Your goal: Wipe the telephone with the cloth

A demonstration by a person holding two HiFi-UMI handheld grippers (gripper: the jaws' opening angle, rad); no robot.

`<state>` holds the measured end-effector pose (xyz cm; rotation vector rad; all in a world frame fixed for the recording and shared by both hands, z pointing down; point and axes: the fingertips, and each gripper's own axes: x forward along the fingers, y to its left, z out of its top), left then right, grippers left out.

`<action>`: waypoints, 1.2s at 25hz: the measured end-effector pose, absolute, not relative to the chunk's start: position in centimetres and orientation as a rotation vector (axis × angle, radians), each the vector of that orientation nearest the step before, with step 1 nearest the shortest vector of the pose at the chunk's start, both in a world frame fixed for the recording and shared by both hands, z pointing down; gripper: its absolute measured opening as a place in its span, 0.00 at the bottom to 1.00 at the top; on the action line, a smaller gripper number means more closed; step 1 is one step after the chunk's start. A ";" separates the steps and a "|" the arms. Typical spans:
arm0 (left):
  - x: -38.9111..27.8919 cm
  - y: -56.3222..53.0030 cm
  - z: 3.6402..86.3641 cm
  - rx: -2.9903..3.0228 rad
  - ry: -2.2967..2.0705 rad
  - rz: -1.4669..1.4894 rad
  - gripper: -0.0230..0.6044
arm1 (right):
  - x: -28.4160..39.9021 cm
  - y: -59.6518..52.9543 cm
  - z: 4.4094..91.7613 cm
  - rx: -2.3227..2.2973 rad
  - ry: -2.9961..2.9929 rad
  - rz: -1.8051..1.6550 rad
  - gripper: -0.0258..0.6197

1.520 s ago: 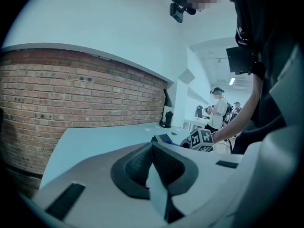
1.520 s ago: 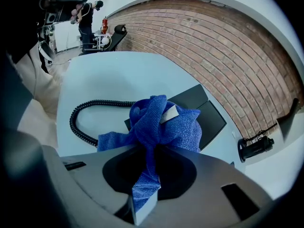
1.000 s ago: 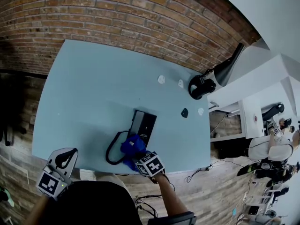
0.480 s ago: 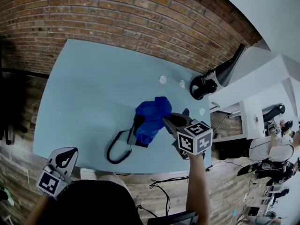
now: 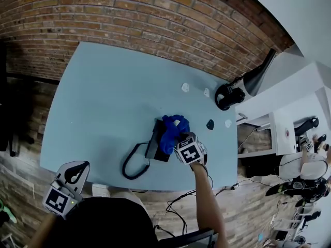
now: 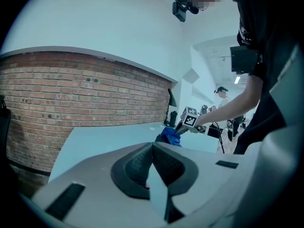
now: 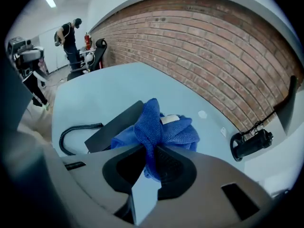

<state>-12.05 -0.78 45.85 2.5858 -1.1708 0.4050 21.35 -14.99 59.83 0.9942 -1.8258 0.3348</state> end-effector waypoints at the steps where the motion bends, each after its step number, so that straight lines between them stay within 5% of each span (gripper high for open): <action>1: -12.0 -0.7 45.9 2.586 -1.170 0.408 0.06 | 21.1 -14.8 60.6 0.982 -1.818 0.330 0.15; 30: -12.0 -1.0 46.5 2.586 -1.142 0.431 0.06 | 18.5 -9.8 64.6 0.901 -1.782 0.339 0.15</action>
